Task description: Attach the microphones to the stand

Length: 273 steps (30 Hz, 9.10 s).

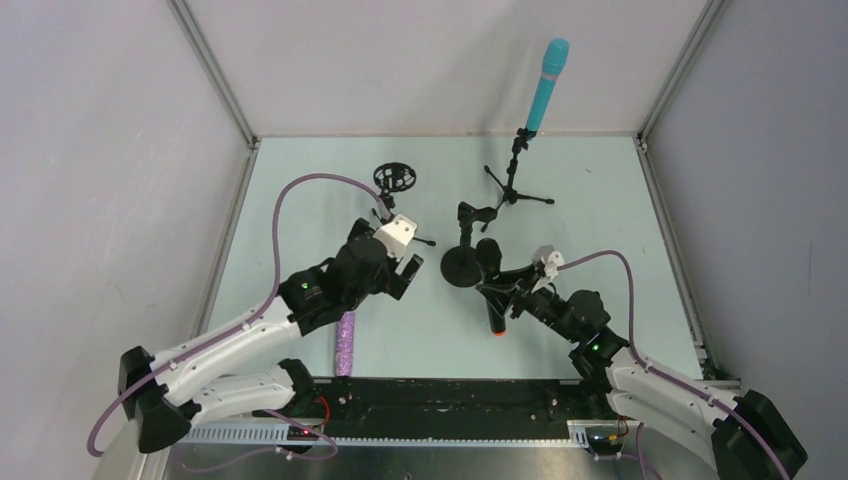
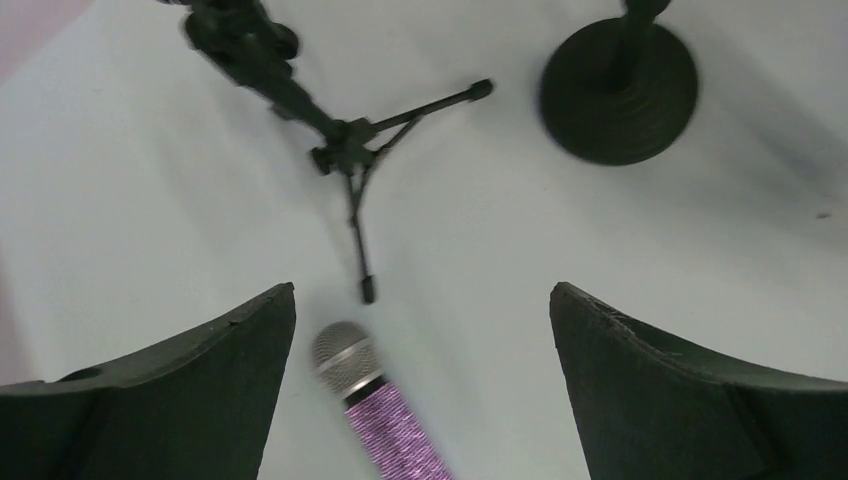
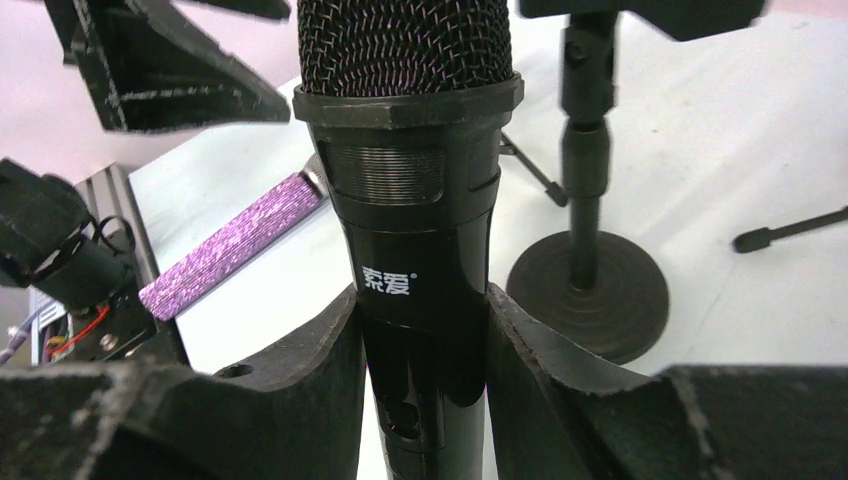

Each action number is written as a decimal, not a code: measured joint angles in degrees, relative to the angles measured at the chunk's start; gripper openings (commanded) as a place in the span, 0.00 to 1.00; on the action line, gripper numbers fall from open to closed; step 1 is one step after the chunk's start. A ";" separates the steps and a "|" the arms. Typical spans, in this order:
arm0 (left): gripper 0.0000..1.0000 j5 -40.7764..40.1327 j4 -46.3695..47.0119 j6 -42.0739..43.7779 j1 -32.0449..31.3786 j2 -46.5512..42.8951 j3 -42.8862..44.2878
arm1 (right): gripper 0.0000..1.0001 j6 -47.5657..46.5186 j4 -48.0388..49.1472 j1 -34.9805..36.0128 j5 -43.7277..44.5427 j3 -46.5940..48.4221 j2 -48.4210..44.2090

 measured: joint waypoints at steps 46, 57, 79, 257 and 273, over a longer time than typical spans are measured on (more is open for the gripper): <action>1.00 80.43 36.85 22.18 22.60 35.93 20.70 | 0.00 4.11 4.61 -9.55 -8.68 -2.82 -3.67; 0.96 84.46 36.83 21.94 22.69 41.40 22.36 | 0.00 4.15 4.61 -10.40 -9.01 -2.82 -3.63; 0.00 88.83 37.83 20.24 23.50 43.12 22.38 | 0.00 4.24 4.63 -11.39 -10.10 -3.17 -6.01; 0.00 77.66 40.81 18.10 16.26 19.78 -1.31 | 0.00 -4.39 38.88 -0.04 4.61 7.76 20.15; 0.52 77.18 40.63 18.03 16.48 19.87 -1.20 | 0.00 -9.64 43.82 4.00 10.91 7.78 24.13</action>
